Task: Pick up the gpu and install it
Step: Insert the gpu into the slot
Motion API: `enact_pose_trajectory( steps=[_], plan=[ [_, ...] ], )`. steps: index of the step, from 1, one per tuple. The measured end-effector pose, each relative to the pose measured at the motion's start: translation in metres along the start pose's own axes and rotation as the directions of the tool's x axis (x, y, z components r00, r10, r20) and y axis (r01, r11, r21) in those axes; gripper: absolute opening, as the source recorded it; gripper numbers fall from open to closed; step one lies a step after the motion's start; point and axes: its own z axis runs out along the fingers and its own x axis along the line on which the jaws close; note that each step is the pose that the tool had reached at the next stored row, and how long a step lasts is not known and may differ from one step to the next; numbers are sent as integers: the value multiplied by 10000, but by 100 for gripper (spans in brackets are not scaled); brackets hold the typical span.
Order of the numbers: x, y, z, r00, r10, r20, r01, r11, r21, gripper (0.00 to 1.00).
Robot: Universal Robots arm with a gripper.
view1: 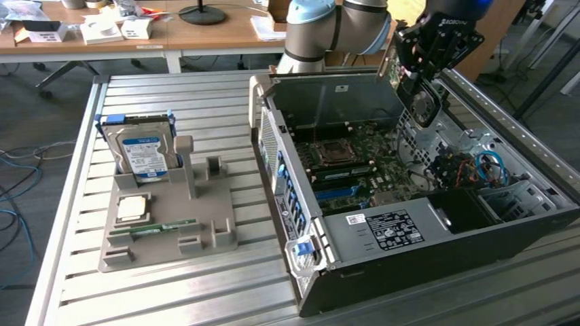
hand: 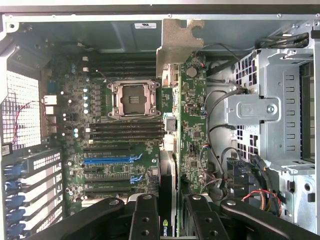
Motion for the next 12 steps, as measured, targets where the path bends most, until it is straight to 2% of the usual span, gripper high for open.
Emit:
enact_pose_trajectory(
  steps=[3,7,12],
  plan=[
    [0,0,0,9999,-121,-7,121,9999,-3,26],
    [0,0,0,9983,-574,-33,574,9983,-14,26],
    [2,0,1,9919,-1265,-72,1265,9920,-34,26]
  ],
)
